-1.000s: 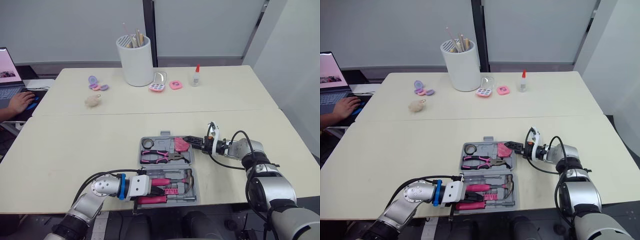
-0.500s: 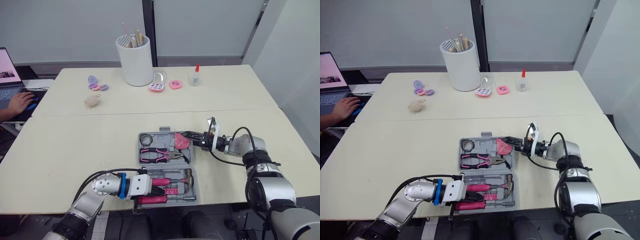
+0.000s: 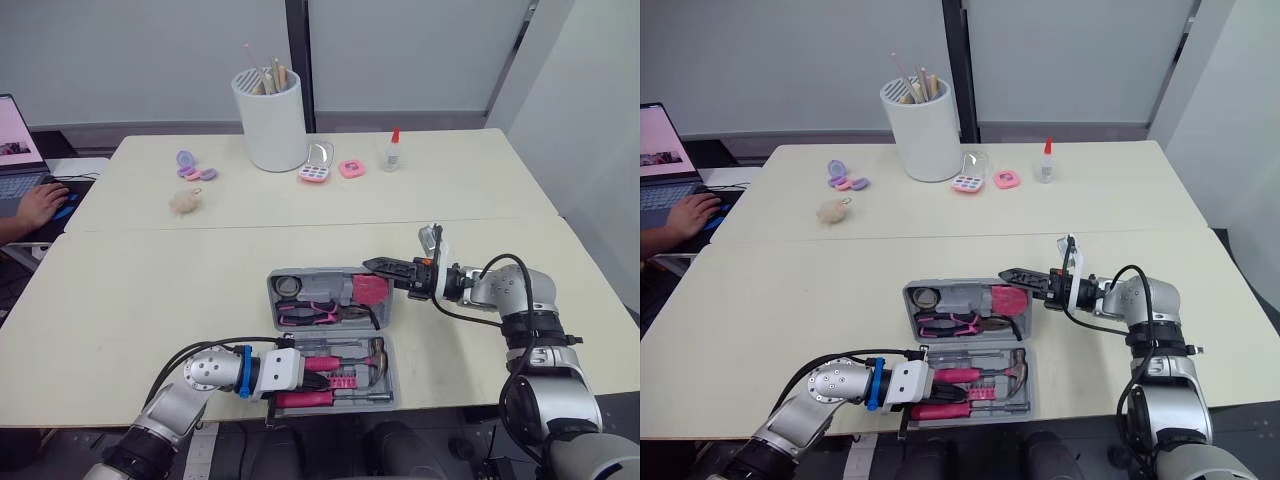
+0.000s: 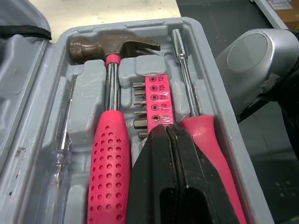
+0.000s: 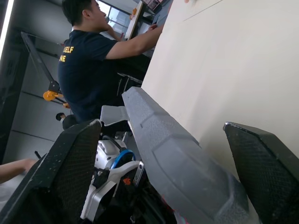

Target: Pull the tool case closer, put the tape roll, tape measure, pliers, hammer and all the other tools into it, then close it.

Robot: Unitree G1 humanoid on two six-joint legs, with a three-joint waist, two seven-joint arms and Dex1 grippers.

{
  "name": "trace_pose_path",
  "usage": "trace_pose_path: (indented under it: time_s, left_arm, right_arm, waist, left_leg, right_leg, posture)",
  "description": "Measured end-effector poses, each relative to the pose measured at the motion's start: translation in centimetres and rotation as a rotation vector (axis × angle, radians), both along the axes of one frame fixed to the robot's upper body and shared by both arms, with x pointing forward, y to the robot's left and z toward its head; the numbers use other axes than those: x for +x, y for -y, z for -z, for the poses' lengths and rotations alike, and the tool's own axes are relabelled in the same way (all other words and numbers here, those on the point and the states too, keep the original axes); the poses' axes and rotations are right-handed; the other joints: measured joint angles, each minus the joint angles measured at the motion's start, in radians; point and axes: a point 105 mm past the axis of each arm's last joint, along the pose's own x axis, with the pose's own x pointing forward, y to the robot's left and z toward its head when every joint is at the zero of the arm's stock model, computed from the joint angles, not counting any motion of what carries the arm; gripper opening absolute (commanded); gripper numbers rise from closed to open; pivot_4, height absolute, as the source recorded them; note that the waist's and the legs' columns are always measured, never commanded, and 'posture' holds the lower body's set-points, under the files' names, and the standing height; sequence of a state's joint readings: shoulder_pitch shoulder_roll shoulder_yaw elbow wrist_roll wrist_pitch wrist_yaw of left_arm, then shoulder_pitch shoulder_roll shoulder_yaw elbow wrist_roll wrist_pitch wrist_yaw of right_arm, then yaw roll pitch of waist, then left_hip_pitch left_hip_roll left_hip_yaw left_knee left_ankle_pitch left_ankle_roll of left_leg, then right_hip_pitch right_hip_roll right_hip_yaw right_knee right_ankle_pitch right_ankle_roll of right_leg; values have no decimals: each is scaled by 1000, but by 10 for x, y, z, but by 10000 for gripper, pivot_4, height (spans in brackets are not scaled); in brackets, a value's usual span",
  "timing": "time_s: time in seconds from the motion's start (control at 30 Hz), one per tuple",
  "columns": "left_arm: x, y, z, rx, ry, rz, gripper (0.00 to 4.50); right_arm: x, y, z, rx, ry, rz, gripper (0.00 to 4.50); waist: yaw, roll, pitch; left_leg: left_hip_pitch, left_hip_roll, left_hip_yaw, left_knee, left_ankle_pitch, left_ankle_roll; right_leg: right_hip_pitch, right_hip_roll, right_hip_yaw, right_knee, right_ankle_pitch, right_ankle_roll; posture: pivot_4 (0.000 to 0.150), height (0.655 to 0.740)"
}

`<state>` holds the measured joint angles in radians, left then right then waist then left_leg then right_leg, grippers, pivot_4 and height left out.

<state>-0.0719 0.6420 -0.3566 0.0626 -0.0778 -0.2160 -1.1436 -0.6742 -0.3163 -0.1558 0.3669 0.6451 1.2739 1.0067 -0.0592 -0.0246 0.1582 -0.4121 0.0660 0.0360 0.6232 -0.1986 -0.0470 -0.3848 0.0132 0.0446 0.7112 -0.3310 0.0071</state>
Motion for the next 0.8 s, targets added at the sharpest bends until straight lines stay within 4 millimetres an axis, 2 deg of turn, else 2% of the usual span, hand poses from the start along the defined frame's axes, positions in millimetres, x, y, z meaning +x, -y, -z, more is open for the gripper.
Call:
trace_pose_path:
  time_s: [0.17, 0.4, 0.53, 0.63, 0.7, 0.8]
  left_arm:
    - [-3, -10, -9, 16, -27, -57, 0]
    - [-11, -27, -58, -30, 26, -120, 0]
    - [-27, -55, -66, 53, -41, -164, 0]
    - [-47, -94, -62, 201, -159, -208, 0]
    - [-40, -118, -62, 251, -139, -297, 0]
    - [-17, -139, -65, 260, -49, -423, 0]
  right_arm:
    - [-8, -2, -15, 12, 42, -39, 44594]
    - [-24, -4, -21, 21, 52, -89, 44594]
    - [-38, -5, -26, 19, 58, -133, 44594]
    - [-60, 0, -31, 1, 60, -191, 44594]
    - [-78, 4, -32, -9, 60, -240, 44594]
    - [-103, 5, -31, -17, 62, -309, 44594]
  waist:
    - [1, 0, 1]
    - [0, -2, 6]
    - [1, -2, 10]
    - [1, -5, 13]
    - [6, -3, 14]
    - [21, -5, 15]
  left_leg:
    - [-5, 0, -1, 0, 0, 0]
    - [-7, 2, -1, 0, 0, 0]
    - [-7, 3, -2, -1, 0, 0]
    - [-6, 4, -1, -5, 0, 0]
    - [-6, 2, -2, -7, 0, 0]
    - [-6, 2, -2, -10, 0, 0]
  right_leg:
    - [-4, 0, -1, -1, 0, -1]
    - [-4, -2, 0, -3, 0, 0]
    - [-4, -2, -1, -4, 0, 0]
    - [-4, -1, -2, -8, 0, 0]
    - [-4, -3, -3, -9, 0, 0]
    - [-3, -3, -3, -14, 0, 0]
  posture:
    - [1500, 7400]
    - [1500, 7400]
    - [1500, 7400]
    - [1500, 7400]
    - [1500, 7400]
    - [1500, 7400]
